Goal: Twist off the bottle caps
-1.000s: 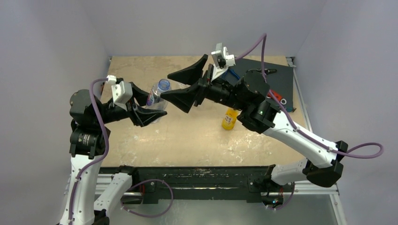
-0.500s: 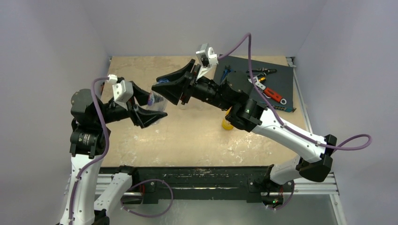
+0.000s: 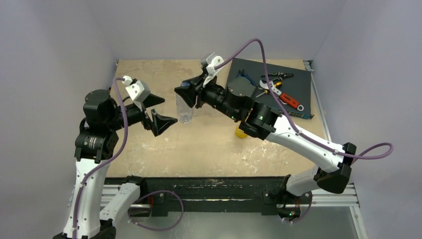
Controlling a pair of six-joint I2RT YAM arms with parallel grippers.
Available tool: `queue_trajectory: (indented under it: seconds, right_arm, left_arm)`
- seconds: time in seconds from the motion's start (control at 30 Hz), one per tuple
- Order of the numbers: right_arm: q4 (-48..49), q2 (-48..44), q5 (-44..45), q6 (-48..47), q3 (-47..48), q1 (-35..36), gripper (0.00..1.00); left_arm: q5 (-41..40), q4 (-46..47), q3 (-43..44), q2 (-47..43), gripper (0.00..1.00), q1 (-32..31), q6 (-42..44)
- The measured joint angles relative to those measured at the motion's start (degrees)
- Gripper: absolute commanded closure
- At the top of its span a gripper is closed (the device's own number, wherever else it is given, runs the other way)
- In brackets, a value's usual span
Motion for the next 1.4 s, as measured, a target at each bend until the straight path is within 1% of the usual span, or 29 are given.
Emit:
queue_trajectory:
  seconds: [0.27, 0.37, 0.47, 0.53, 0.7, 0.83, 0.97, 1.1, 1.3, 1.4]
  right_arm:
    - [1.73, -0.42, 7.69, -1.29, -15.82, -1.31, 0.84]
    - [5.11, -0.35, 10.36, -1.27, -21.11, -1.31, 0.86]
    - [10.14, 0.22, 14.82, -1.03, -26.12, -1.31, 0.93]
    - [13.84, 1.49, 18.78, -0.74, -28.57, -1.31, 0.93]
    - [23.50, 6.25, 26.75, 0.07, -33.33, -1.40, 0.92]
    - [30.21, 10.60, 30.99, 0.09, -34.99, -1.42, 0.93]
    - [34.69, 14.49, 33.62, 0.11, -34.99, -1.42, 0.93]
    - [38.49, 16.39, 35.54, 0.09, -35.15, -1.42, 0.93]
    - [47.12, 16.46, 38.34, -1.09, -40.46, -1.42, 0.90]
    - [48.65, 16.46, 38.66, -1.66, -42.69, -1.42, 0.89]
  left_arm:
    - [-5.79, -3.37, 0.37, 2.47, 0.00, 0.00, 0.52]
    - [-8.04, -3.50, 0.37, 1.62, 0.00, 0.00, 0.46]
    - [-9.46, -3.50, 0.37, 0.35, 0.00, 0.00, 0.48]
    - [-9.97, -3.54, 0.37, -0.15, 0.00, 0.00, 0.52]
    - [-10.29, -3.54, 0.37, -1.16, 0.00, 0.00, 0.61]
    - [-10.29, -3.65, 0.37, -1.57, 0.00, 0.00, 1.03]
    - [-10.29, -4.02, 0.37, -1.62, 0.00, 0.00, 1.60]
    - [-10.21, -4.04, 0.37, -1.64, 0.00, 0.00, 1.92]
    - [-10.08, -4.02, 0.37, -1.75, 0.00, 0.00, 2.60]
    - [-9.97, -4.02, 0.37, -1.75, 0.00, 0.00, 2.69]
